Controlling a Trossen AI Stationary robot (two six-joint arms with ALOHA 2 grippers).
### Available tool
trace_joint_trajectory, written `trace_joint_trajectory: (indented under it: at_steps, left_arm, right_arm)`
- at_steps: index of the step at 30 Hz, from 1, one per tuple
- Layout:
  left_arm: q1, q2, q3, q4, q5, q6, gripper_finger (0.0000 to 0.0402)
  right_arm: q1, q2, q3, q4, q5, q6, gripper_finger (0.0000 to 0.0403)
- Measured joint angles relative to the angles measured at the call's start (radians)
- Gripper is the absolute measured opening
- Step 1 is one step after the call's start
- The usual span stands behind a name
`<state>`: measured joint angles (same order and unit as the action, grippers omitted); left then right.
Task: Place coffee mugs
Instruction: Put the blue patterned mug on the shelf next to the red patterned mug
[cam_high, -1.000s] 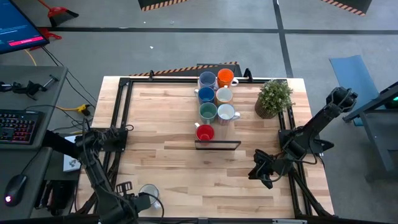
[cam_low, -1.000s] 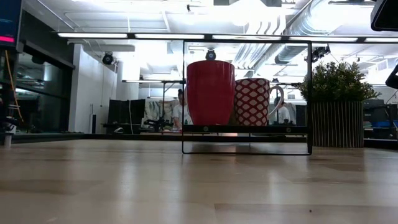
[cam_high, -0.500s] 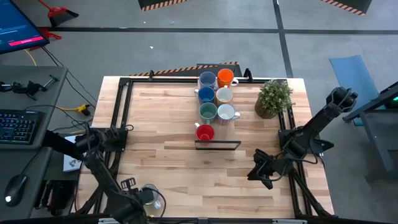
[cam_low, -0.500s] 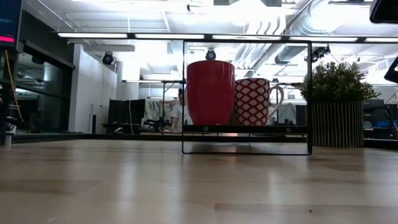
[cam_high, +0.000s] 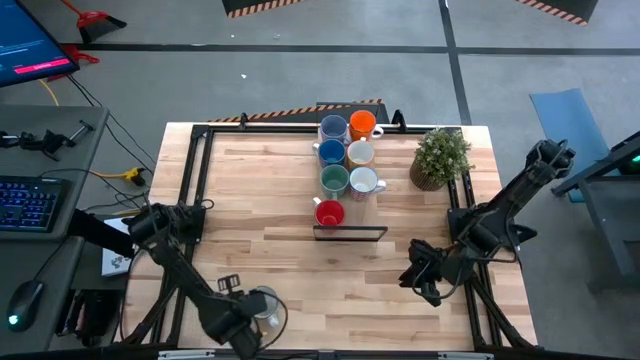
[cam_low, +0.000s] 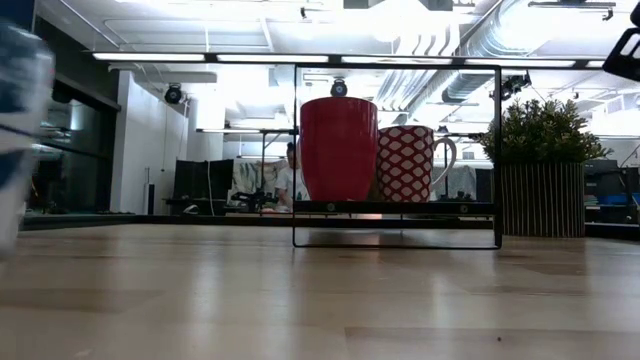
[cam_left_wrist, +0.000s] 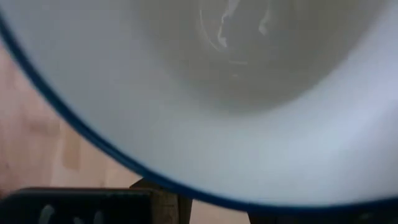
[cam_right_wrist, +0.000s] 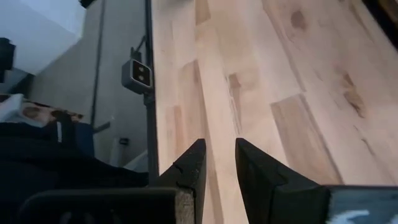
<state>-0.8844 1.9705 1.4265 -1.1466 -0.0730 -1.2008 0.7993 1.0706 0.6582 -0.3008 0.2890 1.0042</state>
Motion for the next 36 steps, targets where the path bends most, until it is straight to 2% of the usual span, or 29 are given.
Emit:
trace_joint_trajectory:
  at_steps: [8, 20, 26, 31, 36]
  left_arm:
    - [0.105, 0.0, 0.0, 0.035, -0.1, 0.122, 0.0099]
    - [0.286, 0.0, 0.0, 0.142, -0.209, 0.402, 0.0099]
    - [0.379, 0.0, 0.0, 0.252, -0.244, 0.524, 0.0099]
    - [0.435, 0.0, 0.003, 0.361, -0.238, 0.587, 0.0099]
    - [0.451, -0.004, 0.075, 0.292, -0.153, 0.644, 0.0099]
  right_arm:
    - [0.0, 0.0, 0.024, -0.056, 0.024, 0.0, 0.0067]
    - [0.0, 0.0, 0.024, -0.062, 0.037, 0.0, 0.0067]
    - [0.0, 0.0, 0.024, -0.077, 0.042, 0.001, 0.0067]
    - [0.0, 0.0, 0.024, -0.077, 0.053, 0.001, 0.0067]
    - [0.0, 0.0, 0.024, -0.078, 0.052, 0.0, 0.0067]
